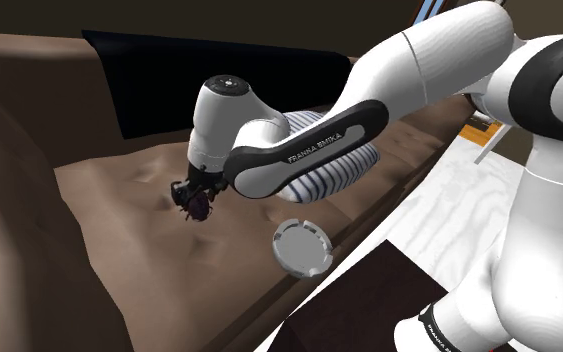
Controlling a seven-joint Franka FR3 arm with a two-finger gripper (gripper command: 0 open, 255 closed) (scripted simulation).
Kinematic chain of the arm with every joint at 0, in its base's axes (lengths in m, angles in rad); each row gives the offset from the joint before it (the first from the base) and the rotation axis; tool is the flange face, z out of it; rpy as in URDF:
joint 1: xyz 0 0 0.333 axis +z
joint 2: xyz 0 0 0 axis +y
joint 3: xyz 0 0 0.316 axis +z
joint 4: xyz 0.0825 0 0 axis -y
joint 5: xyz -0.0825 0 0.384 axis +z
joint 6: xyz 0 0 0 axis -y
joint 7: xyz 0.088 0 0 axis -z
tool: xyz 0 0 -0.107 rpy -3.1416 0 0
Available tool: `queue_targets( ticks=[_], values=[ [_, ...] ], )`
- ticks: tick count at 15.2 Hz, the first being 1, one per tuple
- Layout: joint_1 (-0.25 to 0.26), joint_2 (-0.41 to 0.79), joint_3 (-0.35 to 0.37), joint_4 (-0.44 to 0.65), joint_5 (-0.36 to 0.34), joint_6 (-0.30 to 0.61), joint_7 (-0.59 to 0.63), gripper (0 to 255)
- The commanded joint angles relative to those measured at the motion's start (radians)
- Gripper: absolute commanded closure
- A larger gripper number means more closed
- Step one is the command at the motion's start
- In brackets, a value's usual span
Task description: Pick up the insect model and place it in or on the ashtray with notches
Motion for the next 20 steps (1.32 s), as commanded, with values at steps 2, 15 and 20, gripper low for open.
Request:
queue_targets(
  ticks=[2, 15, 20],
  values=[
    [-0.009, -0.027, 0.012, 0.003, 0.022, -0.028, -0.018, 255],
    [-0.141, -0.457, 0.027, -0.546, 0.256, 0.155, -0.258, 255],
    [-0.12, -0.639, -0.036, -0.74, 0.385, 0.183, -0.41, 255]
  ],
)
